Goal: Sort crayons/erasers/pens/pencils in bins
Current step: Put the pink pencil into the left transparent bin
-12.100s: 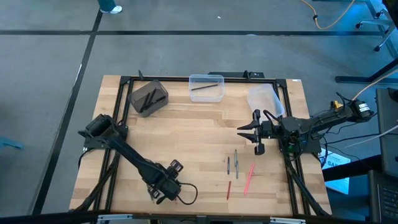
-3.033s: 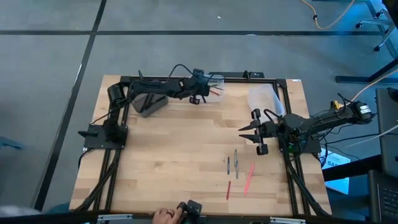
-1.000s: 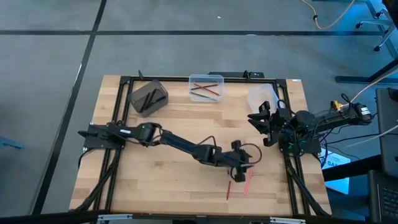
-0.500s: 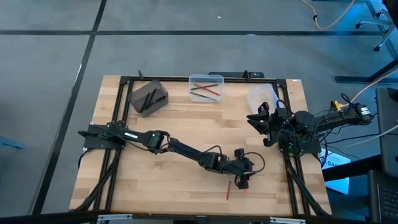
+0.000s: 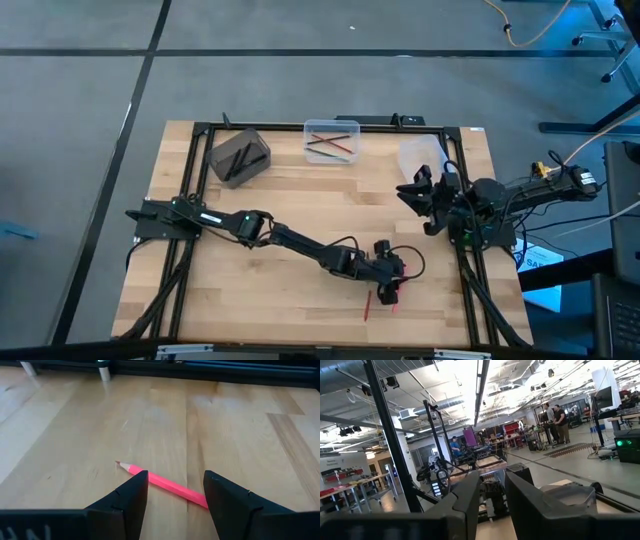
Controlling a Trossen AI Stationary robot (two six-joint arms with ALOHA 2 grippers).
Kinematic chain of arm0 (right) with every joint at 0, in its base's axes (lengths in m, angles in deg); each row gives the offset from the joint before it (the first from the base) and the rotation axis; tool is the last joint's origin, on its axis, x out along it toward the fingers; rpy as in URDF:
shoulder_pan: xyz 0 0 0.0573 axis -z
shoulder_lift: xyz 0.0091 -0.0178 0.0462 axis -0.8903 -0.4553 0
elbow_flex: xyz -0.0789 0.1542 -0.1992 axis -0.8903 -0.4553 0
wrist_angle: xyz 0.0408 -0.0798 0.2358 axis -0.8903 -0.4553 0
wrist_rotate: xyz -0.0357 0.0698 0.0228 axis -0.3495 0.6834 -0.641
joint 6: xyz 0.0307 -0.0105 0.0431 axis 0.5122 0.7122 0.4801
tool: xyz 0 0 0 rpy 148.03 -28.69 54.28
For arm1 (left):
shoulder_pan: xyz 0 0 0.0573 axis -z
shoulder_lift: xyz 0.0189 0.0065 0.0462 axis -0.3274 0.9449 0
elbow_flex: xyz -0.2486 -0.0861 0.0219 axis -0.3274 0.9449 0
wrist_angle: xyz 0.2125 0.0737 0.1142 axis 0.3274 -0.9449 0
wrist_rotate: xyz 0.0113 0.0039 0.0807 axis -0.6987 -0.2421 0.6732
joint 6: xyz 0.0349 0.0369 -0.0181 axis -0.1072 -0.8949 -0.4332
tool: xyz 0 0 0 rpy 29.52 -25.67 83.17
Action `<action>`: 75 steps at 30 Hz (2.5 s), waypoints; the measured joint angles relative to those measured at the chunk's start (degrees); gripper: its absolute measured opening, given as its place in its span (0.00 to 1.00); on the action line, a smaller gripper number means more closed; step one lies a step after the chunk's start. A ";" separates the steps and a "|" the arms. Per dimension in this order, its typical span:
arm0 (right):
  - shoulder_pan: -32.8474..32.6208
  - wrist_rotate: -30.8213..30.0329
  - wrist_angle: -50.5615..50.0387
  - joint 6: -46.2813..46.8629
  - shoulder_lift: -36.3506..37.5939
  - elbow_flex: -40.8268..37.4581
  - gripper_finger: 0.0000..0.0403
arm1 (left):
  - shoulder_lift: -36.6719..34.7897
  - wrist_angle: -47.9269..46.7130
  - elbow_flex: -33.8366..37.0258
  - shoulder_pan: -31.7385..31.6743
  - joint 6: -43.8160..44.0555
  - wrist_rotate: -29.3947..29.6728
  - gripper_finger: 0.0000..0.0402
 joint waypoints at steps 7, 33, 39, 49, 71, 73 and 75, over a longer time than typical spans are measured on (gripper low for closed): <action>0.00 0.00 -0.42 -0.02 -0.02 -0.03 0.24 | 0.00 -0.02 0.00 -0.19 0.00 0.07 0.46; 0.00 0.02 -2.28 0.00 0.01 -0.03 0.24 | -2.47 -8.02 -0.07 -2.04 -0.20 1.84 0.46; 0.00 0.02 -0.95 -0.24 0.15 -0.03 0.24 | -3.96 -3.75 -0.07 -1.08 1.33 2.24 0.46; 0.00 0.02 -0.36 -0.39 0.68 0.00 0.24 | -1.94 -0.11 -0.04 -1.04 1.55 4.63 0.46; 0.02 0.00 -0.80 -0.24 0.66 -0.02 0.24 | 0.79 -2.25 -0.09 -0.47 -0.24 5.17 0.45; 0.02 0.00 -1.17 -0.24 0.66 -0.03 0.24 | 0.64 -3.06 -0.13 -0.72 -0.26 5.31 0.45; 0.00 0.01 -1.47 -0.19 0.66 -0.02 0.24 | -0.02 -5.12 -0.13 -1.04 -0.28 5.33 0.45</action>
